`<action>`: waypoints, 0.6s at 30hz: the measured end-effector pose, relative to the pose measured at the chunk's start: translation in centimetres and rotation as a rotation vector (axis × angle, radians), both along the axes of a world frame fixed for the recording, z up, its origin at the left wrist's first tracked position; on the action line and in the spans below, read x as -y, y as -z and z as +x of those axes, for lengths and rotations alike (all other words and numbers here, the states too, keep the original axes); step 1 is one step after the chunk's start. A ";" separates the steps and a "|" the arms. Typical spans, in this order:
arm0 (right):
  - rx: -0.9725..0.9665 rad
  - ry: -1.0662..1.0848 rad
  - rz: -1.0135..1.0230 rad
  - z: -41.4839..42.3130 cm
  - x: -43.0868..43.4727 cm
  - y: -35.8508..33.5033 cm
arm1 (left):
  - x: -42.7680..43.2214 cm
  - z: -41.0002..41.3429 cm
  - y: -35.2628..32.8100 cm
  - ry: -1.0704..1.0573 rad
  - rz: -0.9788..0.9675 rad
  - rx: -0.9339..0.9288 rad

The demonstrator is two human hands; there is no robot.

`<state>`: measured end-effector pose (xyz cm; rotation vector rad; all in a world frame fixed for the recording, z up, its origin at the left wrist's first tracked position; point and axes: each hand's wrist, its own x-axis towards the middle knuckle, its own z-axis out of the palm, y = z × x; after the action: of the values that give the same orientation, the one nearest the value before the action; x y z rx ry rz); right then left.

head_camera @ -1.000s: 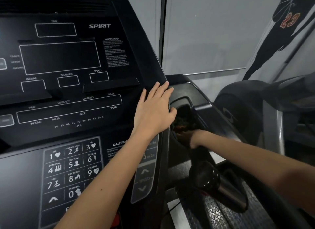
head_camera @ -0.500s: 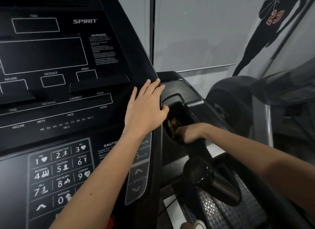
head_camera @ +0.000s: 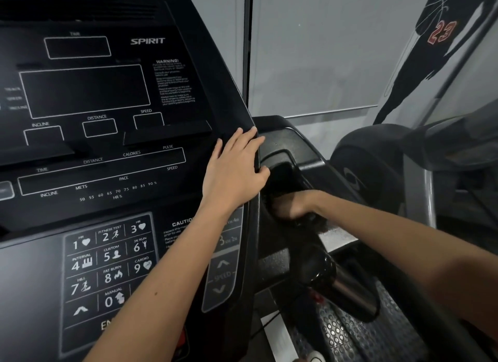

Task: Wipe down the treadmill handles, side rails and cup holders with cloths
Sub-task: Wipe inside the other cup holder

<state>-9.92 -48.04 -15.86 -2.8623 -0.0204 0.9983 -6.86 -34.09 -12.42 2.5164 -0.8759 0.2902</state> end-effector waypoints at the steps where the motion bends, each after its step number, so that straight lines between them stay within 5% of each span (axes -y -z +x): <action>1: -0.013 0.114 0.155 -0.7 0.2 -0.3 | 0.0 0.0 0.0 0.000 -0.002 -0.002; 7: 0.104 0.791 1.037 -1.9 -0.2 1.0 | 0.2 0.0 0.0 -0.011 -0.006 0.002; 9: 0.210 0.970 1.165 -0.7 -0.9 2.0 | 0.2 0.0 0.0 -0.011 -0.010 0.005; 12: 0.424 0.993 1.005 1.2 -2.3 3.3 | 0.2 0.1 0.0 -0.009 -0.016 0.005; 18: 0.593 0.414 0.492 -0.1 -1.4 3.9 | 0.3 0.1 0.1 -0.019 -0.027 0.013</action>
<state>-10.05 -46.65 -19.79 -2.4394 0.2314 0.0378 -6.78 -34.36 -12.51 2.5022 -0.8478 0.3220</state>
